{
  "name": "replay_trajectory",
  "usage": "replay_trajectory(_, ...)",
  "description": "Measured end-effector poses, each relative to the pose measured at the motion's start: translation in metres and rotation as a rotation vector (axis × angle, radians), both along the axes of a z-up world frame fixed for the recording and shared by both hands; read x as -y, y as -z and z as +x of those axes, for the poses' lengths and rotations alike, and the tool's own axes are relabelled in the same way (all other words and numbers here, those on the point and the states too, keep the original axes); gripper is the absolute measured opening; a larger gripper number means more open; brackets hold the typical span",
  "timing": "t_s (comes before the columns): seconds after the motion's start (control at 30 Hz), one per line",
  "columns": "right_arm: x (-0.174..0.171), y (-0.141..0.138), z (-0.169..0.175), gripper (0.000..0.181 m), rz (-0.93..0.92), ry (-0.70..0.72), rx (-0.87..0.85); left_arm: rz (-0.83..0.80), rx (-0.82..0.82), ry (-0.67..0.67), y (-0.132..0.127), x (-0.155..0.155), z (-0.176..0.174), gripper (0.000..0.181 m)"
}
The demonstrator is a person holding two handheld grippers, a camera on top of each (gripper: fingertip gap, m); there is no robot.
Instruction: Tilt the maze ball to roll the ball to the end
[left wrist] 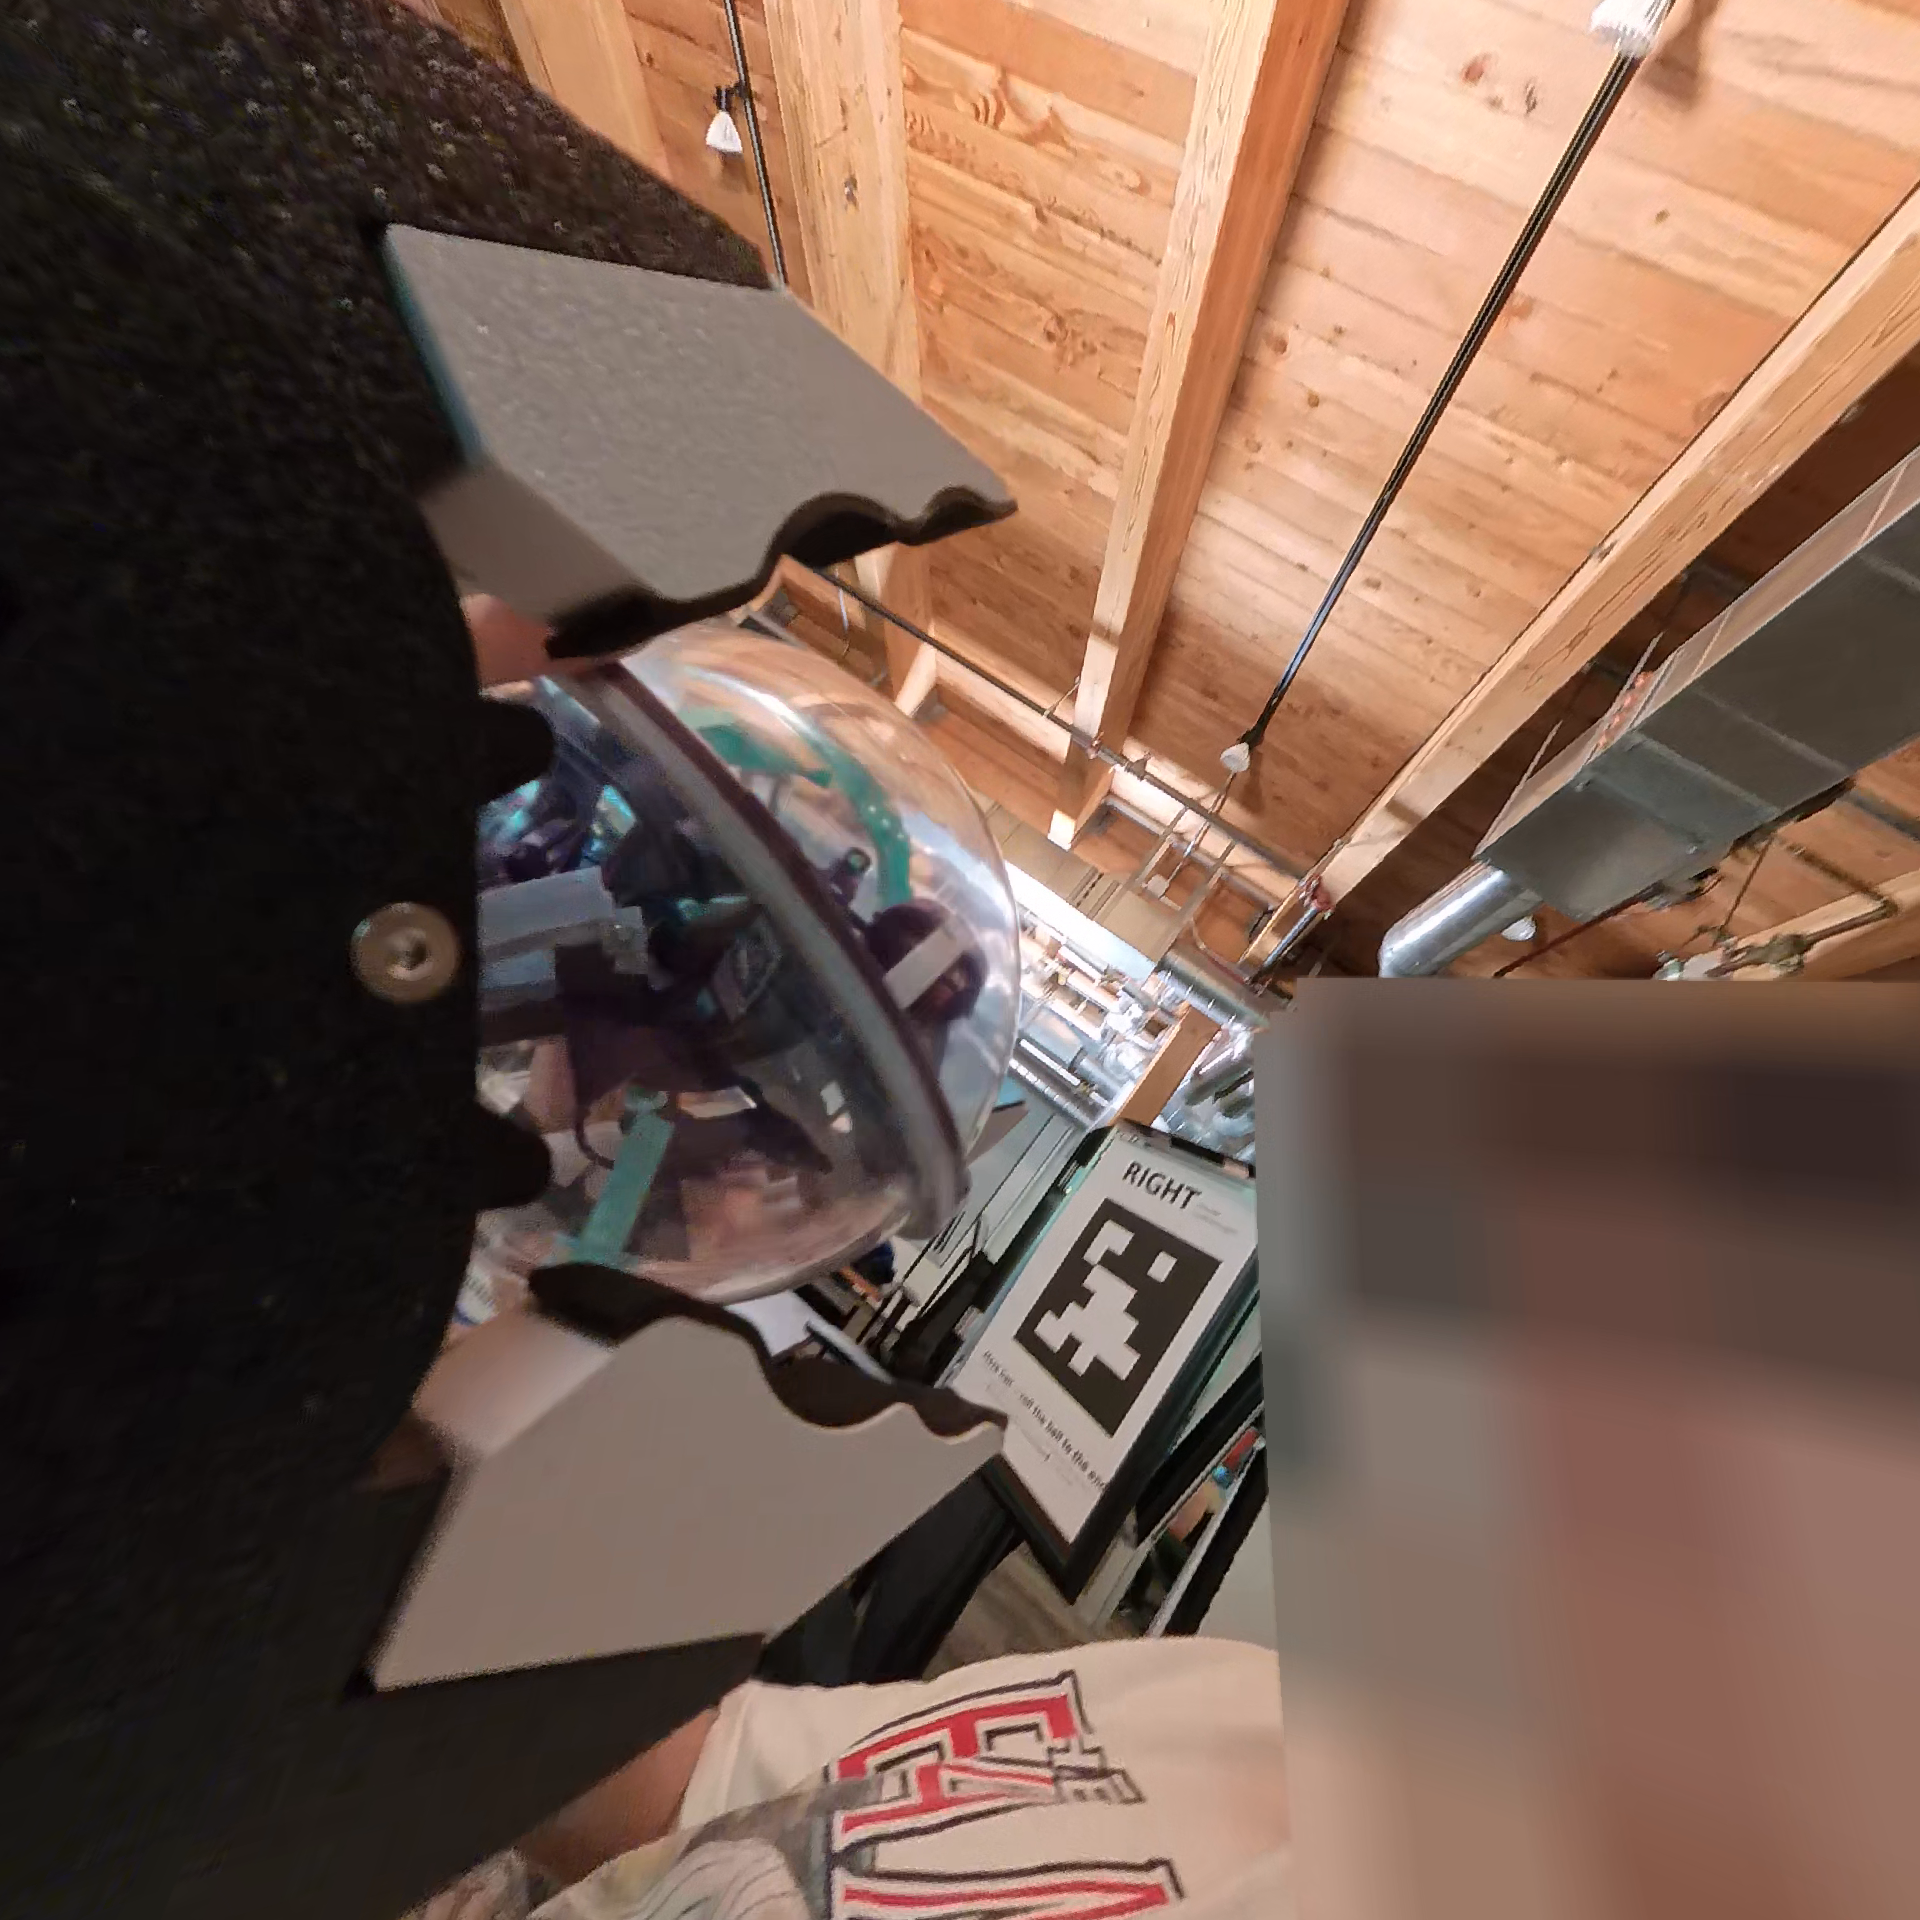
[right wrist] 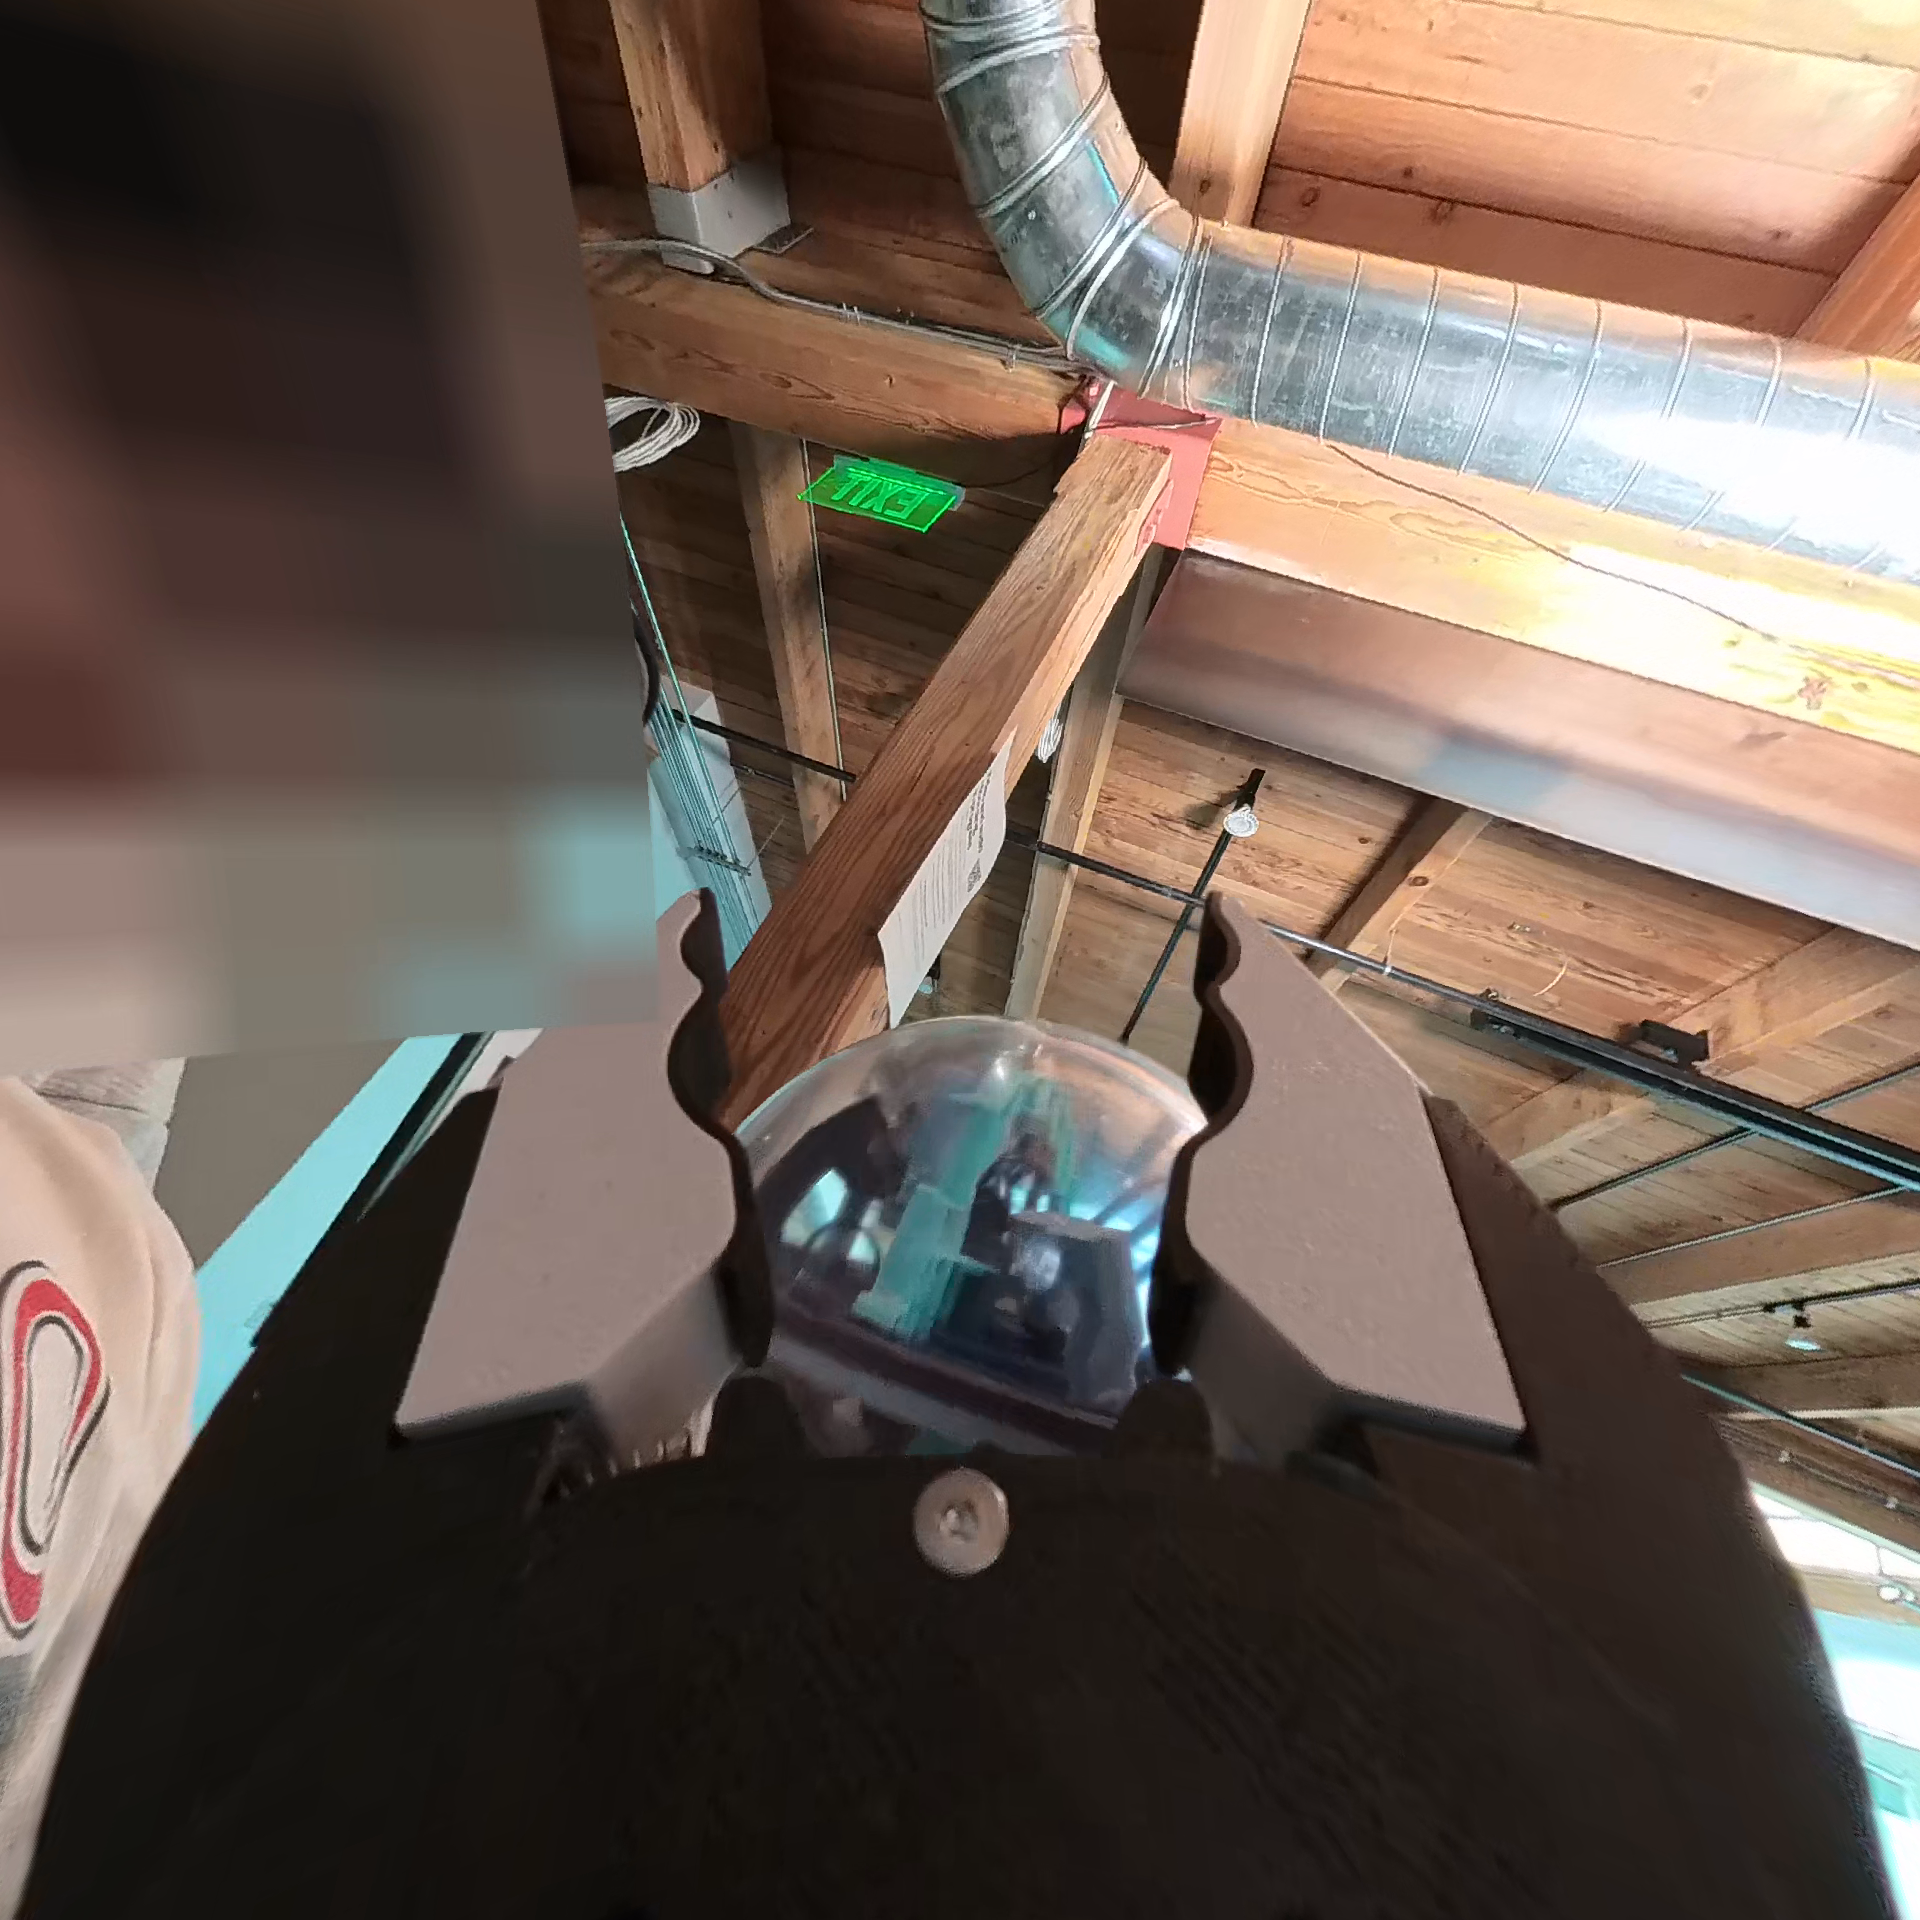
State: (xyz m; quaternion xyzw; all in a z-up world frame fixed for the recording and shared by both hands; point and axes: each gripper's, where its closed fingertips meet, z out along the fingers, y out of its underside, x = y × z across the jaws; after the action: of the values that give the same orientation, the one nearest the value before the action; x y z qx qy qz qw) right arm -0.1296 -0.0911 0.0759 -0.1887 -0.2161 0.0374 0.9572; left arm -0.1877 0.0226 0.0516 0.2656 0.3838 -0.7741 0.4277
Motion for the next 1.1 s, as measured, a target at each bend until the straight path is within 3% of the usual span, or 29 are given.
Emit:
replay_trajectory(0.2,-0.001,0.001,0.0,0.09,-0.008,0.108,0.05,0.056,-0.013,-0.067,0.011,0.015,0.013,0.157)
replay_trajectory(0.83,-0.012,0.008,-0.004,0.085,-0.023,0.141,0.078,-0.019,-0.01,-0.052,0.003,0.008,0.013,0.157)
replay_trajectory(1.1,-0.018,0.009,-0.008,0.084,-0.043,0.185,0.103,0.07,0.066,-0.172,0.013,0.016,0.017,0.157)
